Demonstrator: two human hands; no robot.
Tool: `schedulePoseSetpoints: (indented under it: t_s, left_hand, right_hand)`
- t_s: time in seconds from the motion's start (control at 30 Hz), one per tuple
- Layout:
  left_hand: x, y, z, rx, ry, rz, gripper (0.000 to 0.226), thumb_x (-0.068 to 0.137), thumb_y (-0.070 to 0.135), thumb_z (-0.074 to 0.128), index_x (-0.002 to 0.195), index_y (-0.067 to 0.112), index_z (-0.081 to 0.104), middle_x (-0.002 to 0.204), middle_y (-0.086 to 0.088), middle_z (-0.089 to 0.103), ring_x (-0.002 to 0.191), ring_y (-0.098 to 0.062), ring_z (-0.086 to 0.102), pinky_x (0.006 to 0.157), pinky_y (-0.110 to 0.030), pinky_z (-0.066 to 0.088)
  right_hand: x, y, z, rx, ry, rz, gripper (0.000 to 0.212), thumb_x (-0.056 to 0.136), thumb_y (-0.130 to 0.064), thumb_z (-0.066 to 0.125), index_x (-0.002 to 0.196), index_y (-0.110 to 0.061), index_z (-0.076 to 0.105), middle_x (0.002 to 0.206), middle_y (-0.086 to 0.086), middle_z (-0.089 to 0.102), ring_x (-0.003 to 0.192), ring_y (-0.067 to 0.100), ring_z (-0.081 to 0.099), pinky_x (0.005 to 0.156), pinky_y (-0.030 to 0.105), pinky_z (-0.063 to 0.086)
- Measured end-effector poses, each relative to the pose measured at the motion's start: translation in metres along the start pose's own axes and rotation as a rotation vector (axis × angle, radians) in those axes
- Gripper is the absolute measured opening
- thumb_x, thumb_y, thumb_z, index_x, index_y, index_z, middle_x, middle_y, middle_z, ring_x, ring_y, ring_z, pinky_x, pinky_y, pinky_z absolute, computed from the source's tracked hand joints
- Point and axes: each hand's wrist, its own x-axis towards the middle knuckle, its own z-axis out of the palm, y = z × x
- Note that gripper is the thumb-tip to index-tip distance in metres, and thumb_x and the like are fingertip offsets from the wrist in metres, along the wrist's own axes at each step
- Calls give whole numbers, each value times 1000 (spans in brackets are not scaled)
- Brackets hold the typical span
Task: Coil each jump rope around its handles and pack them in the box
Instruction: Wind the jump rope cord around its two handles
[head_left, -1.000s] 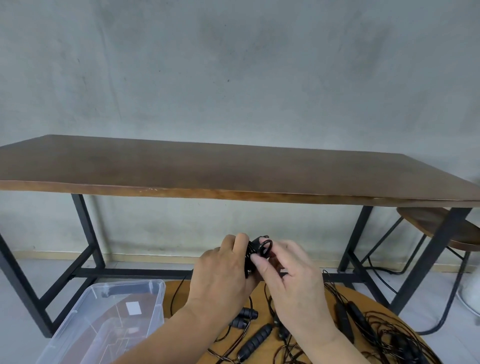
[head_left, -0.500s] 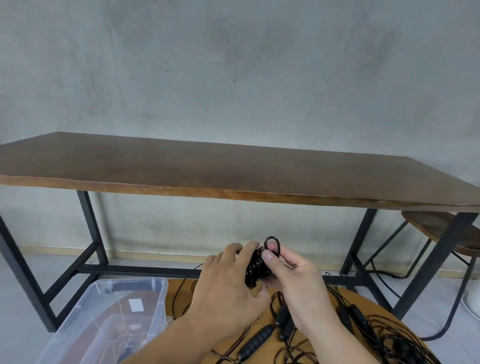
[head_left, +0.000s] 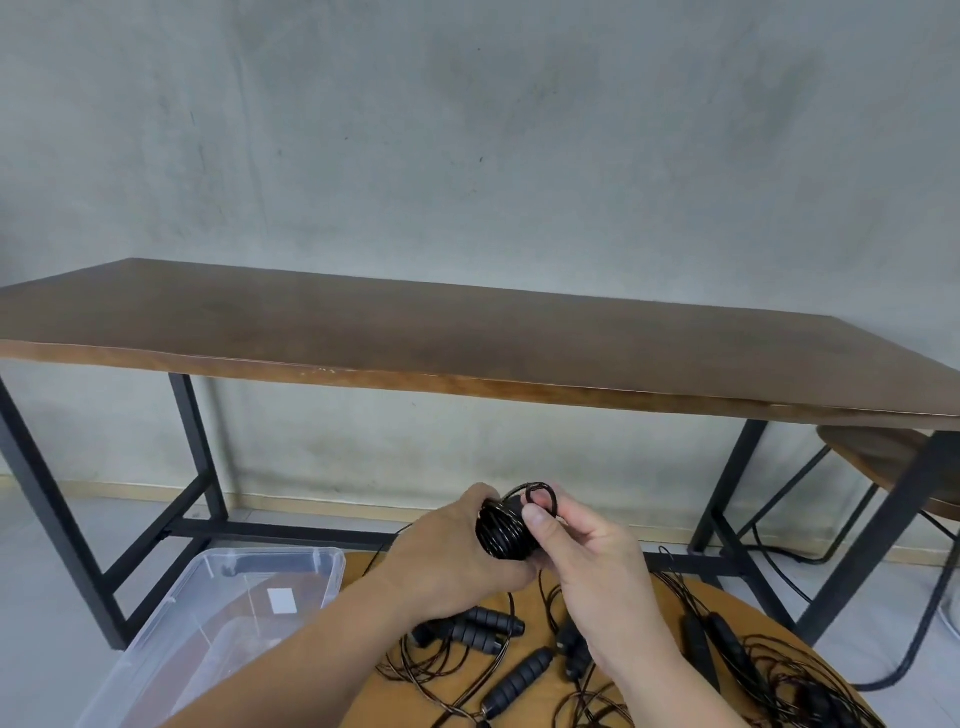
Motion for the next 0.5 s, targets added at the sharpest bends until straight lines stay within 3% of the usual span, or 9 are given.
schedulePoseSetpoints:
  t_s: [0.1,0.23,0.33,0.4,0.5]
  left_hand:
    - [-2,1,5,233,176,22,62,73,59,67,123,40,36,96,14,61,88,-11,61,76,-29,50]
    - [-4,3,8,238,263,60,65,77,57,64,130,38,32,104,13,58,93,-12,58,78,-28,47]
    - [-5,5,9,153,232,49,63,79,51,65,130,36,32,101,11,60,93,-13,59,80,-29,48]
    - [-3,8,9,54,208,27,61,78,50,67,127,37,33,96,12,61,90,-13,60,80,-29,51]
    - [6,10,5,-1,251,10,62,75,51,68,126,37,35,94,12,62,89,-13,60,81,-31,52]
  right_hand:
    - [2,11,-7,-550,145,-247,23,93,-36,61,112,-34,73,112,-36,53,114,-9,49,91,11,45]
    - [-1,9,-12,-709,221,-430,37,92,-46,48,111,-27,73,102,-42,48,110,-18,45,83,-2,35]
    - [-5,4,-13,-681,254,-452,32,94,-47,44,108,-32,69,97,-40,53,104,-20,49,80,-4,37]
    - [-9,-4,-9,-487,213,-322,27,95,-45,42,99,-33,66,76,-29,61,85,-11,58,71,4,43]
    - [-13,-16,0,-143,101,-68,35,99,-39,38,93,-18,64,56,-3,56,53,7,52,54,20,45]
